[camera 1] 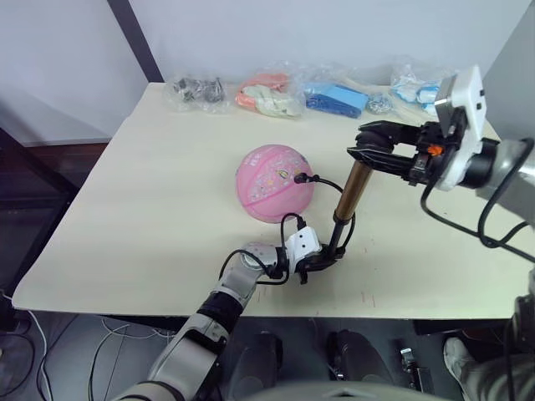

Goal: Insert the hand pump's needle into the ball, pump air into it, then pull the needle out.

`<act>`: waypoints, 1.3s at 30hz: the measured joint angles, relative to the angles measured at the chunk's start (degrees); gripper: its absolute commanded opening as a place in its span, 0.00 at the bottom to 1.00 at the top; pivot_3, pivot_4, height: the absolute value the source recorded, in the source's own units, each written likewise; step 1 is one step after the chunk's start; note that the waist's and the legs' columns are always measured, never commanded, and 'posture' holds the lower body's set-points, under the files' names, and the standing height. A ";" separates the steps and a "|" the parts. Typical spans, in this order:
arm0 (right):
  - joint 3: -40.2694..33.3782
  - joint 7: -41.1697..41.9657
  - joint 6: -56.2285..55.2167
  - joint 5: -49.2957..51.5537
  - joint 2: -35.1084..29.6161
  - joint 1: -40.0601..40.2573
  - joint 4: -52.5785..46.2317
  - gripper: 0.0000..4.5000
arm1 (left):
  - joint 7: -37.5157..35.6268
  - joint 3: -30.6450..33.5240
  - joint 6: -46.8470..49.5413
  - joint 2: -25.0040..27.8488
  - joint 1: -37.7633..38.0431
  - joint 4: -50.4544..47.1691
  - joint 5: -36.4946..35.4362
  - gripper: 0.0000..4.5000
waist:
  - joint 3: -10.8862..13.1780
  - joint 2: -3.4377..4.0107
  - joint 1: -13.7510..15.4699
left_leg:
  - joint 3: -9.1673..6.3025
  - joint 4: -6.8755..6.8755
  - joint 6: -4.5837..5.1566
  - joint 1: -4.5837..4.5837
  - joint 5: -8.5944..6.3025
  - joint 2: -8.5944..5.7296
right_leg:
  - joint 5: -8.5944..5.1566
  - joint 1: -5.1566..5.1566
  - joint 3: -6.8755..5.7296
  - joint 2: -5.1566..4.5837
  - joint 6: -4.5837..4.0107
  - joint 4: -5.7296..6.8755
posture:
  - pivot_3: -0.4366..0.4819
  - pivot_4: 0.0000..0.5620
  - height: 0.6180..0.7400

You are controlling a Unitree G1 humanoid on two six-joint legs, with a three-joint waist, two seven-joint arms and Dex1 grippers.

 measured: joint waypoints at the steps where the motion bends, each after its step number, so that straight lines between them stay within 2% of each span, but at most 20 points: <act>1: 0.21 -0.92 -1.57 -0.99 1.39 1.84 -0.41 0.37 | 0.08 -0.01 -0.20 0.00 -0.10 0.41 0.03 0.24 | -0.01 0.00 -0.01 | 0.05 -0.01 0.00 0.16 0.00 0.01 | -0.04 0.10 0.05 0.01 0.05 0.02 | 0.48 0.27 1.00; 6: 3.10 -2.50 -8.04 -6.29 5.98 9.34 -1.26 0.37 | 0.57 0.13 -0.54 0.43 -0.10 1.39 0.06 0.24 | -0.23 -0.18 -0.33 | 0.07 -0.07 0.00 0.63 0.00 0.17 | -0.22 0.47 0.08 0.15 0.11 0.01 | 0.48 0.27 1.00; 9: 8.92 -2.36 -13.38 -12.28 7.26 14.64 -1.08 0.37 | 0.75 0.21 -0.53 0.74 0.54 1.21 0.06 0.24 | -0.60 -0.36 -0.38 | 0.04 -0.09 0.00 0.69 -0.01 0.27 | -0.33 0.49 0.06 0.27 -0.09 0.04 | 0.48 0.27 1.00; 17: 16.71 -1.44 -17.77 -20.50 8.77 16.73 3.80 0.37 | 0.64 0.22 0.15 1.01 0.95 0.04 0.05 0.24 | -0.85 -0.40 -0.51 | 0.01 -0.22 0.00 0.75 -0.01 0.29 | -0.38 0.48 0.05 0.33 -0.19 0.07 | 0.48 0.27 1.00; 28: 18.41 1.74 -21.27 -24.54 10.20 19.06 6.95 0.37 | 0.65 0.26 4.49 1.73 2.23 -4.36 0.05 0.24 | -0.88 -0.43 -0.80 | -0.05 -0.29 0.00 0.76 -0.01 0.32 | -0.38 0.48 -0.01 0.37 -0.19 0.06 | 0.48 0.27 1.00; 32: 18.73 3.21 -20.65 -24.87 8.88 17.15 6.05 0.37 | 0.60 0.22 4.89 1.91 2.39 -5.04 0.04 0.24 | -0.81 -0.38 -0.85 | -0.07 -0.37 0.00 0.75 -0.01 0.31 | -0.39 0.45 -0.04 0.36 -0.18 0.06 | 0.48 0.27 1.00; 39: 13.95 2.46 -3.89 -16.53 7.85 9.13 2.93 0.37 | -0.21 0.31 3.21 1.93 1.72 -4.21 -0.32 0.24 | -0.11 0.03 -0.58 | -0.07 -0.36 -0.01 0.35 0.00 0.25 | -0.23 0.06 -0.03 0.32 -0.40 0.09 | 0.48 0.27 1.00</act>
